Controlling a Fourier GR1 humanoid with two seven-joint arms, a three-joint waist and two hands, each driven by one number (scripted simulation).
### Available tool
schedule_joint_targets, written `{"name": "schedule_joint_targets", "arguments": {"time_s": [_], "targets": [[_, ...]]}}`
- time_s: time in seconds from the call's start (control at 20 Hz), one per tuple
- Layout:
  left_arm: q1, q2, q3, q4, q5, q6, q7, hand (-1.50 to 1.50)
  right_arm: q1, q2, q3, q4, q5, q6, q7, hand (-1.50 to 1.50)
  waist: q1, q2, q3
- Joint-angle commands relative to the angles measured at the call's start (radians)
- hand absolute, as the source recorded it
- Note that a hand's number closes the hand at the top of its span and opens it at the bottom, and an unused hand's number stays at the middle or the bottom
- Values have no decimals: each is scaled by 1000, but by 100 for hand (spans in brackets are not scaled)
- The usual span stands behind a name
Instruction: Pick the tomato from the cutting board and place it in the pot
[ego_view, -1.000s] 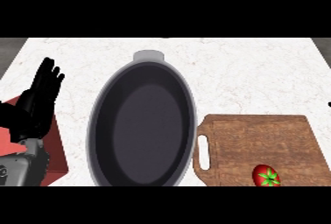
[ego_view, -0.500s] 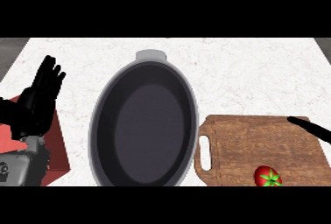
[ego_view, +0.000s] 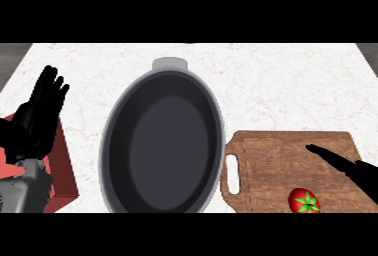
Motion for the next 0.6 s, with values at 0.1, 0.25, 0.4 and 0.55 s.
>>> {"name": "schedule_joint_targets", "arguments": {"time_s": [0.1,0.25,0.4,0.55], "targets": [[-51,-2,12,38,-9,-3,16,0,-27,90,75,55,174,30,55,-150,1,1,0],[36,-40,-26,-61,-29,1,28,0,-18,119,2,62,156,97,53,-150,0,0,0],[-35,-59,-12,73,-52,16,-53,0,6,213,72,38,249,48,65,-150,-3,1,0],[-33,-17,38,59,-17,-30,-23,0,-10,200,-41,59,200,162,44,-150,-2,0,0]]}}
